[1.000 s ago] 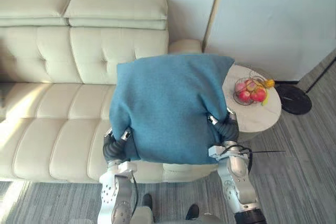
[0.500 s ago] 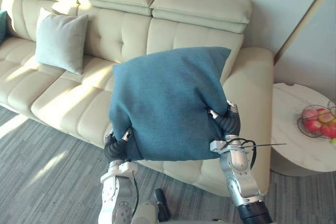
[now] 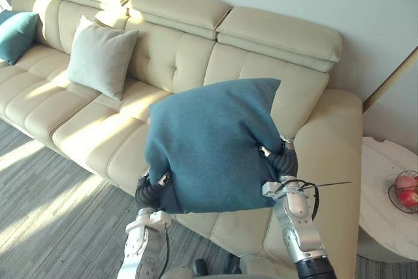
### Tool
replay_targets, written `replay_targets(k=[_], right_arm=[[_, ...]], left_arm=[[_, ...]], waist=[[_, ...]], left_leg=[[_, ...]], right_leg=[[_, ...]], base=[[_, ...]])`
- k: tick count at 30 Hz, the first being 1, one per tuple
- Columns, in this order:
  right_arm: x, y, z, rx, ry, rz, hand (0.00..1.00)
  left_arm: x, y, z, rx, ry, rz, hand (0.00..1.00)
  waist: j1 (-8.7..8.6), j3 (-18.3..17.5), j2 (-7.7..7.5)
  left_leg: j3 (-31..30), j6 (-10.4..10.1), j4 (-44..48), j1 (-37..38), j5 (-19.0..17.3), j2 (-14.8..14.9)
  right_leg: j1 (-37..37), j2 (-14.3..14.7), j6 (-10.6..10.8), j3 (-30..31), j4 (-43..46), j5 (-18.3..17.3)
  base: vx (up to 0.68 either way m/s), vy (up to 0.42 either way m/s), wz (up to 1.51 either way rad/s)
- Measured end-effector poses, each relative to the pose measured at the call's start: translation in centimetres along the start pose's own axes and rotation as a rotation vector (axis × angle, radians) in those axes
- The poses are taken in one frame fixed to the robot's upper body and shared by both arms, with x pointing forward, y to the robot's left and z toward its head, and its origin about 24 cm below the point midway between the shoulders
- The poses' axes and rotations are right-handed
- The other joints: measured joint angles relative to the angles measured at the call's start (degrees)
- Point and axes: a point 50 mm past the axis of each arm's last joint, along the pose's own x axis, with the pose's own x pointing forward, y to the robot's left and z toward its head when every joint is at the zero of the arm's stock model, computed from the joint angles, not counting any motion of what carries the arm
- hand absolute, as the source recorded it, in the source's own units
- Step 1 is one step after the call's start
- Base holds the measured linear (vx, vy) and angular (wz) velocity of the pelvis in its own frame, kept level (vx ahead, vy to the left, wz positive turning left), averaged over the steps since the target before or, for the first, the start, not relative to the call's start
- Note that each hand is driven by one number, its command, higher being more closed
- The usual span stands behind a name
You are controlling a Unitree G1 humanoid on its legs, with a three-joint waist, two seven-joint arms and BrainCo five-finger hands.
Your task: Pick up cushions and gather them together orderly.
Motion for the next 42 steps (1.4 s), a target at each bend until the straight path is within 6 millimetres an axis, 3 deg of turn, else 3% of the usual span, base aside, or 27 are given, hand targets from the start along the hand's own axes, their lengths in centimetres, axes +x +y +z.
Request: replay_targets(k=[3,4,5,7,8,11,13,14,15,17,18,20,26,30,34,37,42], right_arm=[[-0.6,0.4,1.5,0.018,-0.057,0.014,1.0],[-0.7,0.9,2.3,0.032,-0.093,0.038,1.0],[-0.7,0.9,2.3,0.033,-0.095,0.039,1.0],[-0.7,0.8,2.7,0.036,-0.12,0.039,1.0],[-0.7,0.8,2.7,0.035,-0.121,0.037,1.0],[-0.6,0.1,2.3,0.023,-0.106,0.003,1.0],[-0.8,-0.6,1.8,0.012,-0.083,-0.022,1.0],[-0.9,-1.1,1.8,0.001,-0.08,-0.037,1.0],[-1.1,-1.1,0.7,0.01,-0.034,-0.057,1.0],[-1.6,-0.9,0.3,0.031,-0.014,-0.073,1.0],[-1.6,-0.8,0.2,0.031,-0.012,-0.071,1.0],[-1.6,-0.7,0.3,0.011,-0.017,-0.057,1.0],[-1.5,-0.3,0.0,0.003,-0.007,-0.041,1.0],[-1.1,-0.1,-1.2,-0.011,0.039,-0.029,1.0],[-1.1,-0.3,-2.0,-0.025,0.08,-0.025,1.0],[0.1,-0.1,-2.0,-0.051,0.072,0.0,1.0],[3.6,1.8,1.1,-0.071,-0.066,0.038,1.0]], left_arm=[[-0.6,0.3,-0.5,0.001,0.025,-0.01,1.0],[-1.4,0.8,-0.9,0.002,0.05,-0.003,1.0],[-1.5,0.8,-0.9,0.002,0.051,-0.003,1.0],[-1.5,0.4,-1.1,-0.008,0.055,-0.021,1.0],[-1.5,0.4,-1.1,-0.009,0.056,-0.023,1.0],[-1.6,0.1,-1.4,-0.012,0.071,-0.04,1.0],[-1.8,-0.2,-1.7,-0.016,0.084,-0.051,1.0],[-2.0,-0.5,-2.0,-0.024,0.097,-0.059,1.0],[-2.0,-0.1,-2.1,-0.003,0.111,-0.053,1.0],[-2.0,0.2,-2.1,0.013,0.115,-0.054,1.0],[-2.2,0.4,-2.1,0.016,0.118,-0.05,1.0],[-2.4,0.4,-2.1,0.014,0.111,-0.048,1.0],[-2.5,0.8,-1.7,0.028,0.096,-0.047,1.0],[-1.9,1.2,-0.7,0.034,0.052,-0.024,1.0],[-1.0,0.8,-0.1,0.036,0.009,-0.012,1.0],[0.2,0.4,0.9,0.055,-0.046,-0.027,1.0],[2.8,-1.1,3.7,0.076,-0.185,-0.026,1.0]], waist=[[1.44,0.68,0.24],[3.19,0.61,0.75],[3.21,0.58,0.72],[3.06,-0.04,0.14],[3.0,0.01,0.04],[1.75,0.03,-0.09],[1.68,-0.38,1.09],[1.45,-0.36,3.05],[0.25,-0.5,0.59],[0.18,-0.4,-1.16],[0.43,-0.36,-1.75],[0.98,-0.33,-1.0],[2.71,-0.44,-1.77],[2.57,-0.6,-1.99],[2.15,-0.15,-1.24],[2.27,1.03,-0.05],[3.94,5.29,1.17]], left_leg=[[0.76,-0.86,19.79,-5.61,-2.33,5.35],[0.55,-1.29,28.03,-8.08,-4.28,10.94],[0.4,-1.37,28.21,-8.27,-4.35,11.26],[-2.02,-2.4,22.7,-10.53,-4.67,16.52],[-2.72,-2.65,20.4,-10.54,-4.52,16.79],[-8.46,-6.5,4.22,-9.04,-0.4,16.56],[-11.72,-7.37,-4.83,-6.81,5.69,16.79],[-13.87,-10.82,-6.93,-5.5,11.79,16.89],[-13.71,-12.78,-5.92,-4.74,11.19,13.94],[-13.06,-10.79,-4.44,-4.22,9.54,10.53],[-14.33,-10.23,0.03,-5.28,6.95,8.58],[-17.27,-10.05,5.49,-6.69,1.82,7.67],[-6.69,-9.2,14.98,-9.62,-5.73,9.82],[-2.01,-9.0,15.02,-10.07,-5.9,11.79],[-3.25,-8.87,15.04,-11.47,-5.76,11.92],[-4.66,-8.54,14.99,-14.11,-4.7,11.62],[-5.06,-8.57,14.84,-19.56,-2.14,11.82]], right_leg=[[5.76,2.72,-0.83,1.64,-4.99,0.73],[8.43,4.05,-0.91,4.68,-6.53,0.69],[8.54,4.05,-0.9,4.83,-6.63,0.69],[8.47,2.89,-0.04,7.27,-7.53,1.24],[8.39,2.45,0.2,7.71,-7.55,1.38],[8.39,-1.31,2.1,9.79,-8.74,2.56],[8.83,-2.15,4.58,11.37,-9.62,2.88],[10.34,-2.12,8.09,12.02,-10.28,2.17],[11.23,-5.14,9.95,12.61,-10.4,2.45],[11.19,-8.61,11.21,12.81,-9.79,3.33],[10.38,-10.13,12.34,14.0,-8.21,4.02],[9.56,-10.77,12.88,16.35,-6.87,3.83],[3.73,-11.75,16.41,26.23,-9.94,4.43],[-0.85,-10.51,16.15,28.49,-10.97,9.19],[-1.71,-10.17,15.94,26.75,-13.03,11.77],[-3.04,-10.38,15.21,23.69,-13.46,12.93],[-9.7,-10.24,15.47,23.06,-10.6,13.41]], base=[[0.23,-0.061,-0.43],[0.17,0.014,-0.84],[0.2,0.028,-0.91],[0.17,0.079,-0.45],[0.2,0.173,-0.4],[0.2,0.316,-0.27],[0.26,0.518,-0.4],[0.24,0.454,-0.15],[0.22,0.436,-0.06],[0.12,0.358,0.01],[0.07,0.382,-0.26],[0.03,0.286,-0.5],[-0.04,0.173,-0.99],[-0.01,0.067,-0.83],[0.01,-0.012,-0.2],[-0.04,-0.03,0.18],[-0.11,-0.058,0.04]])
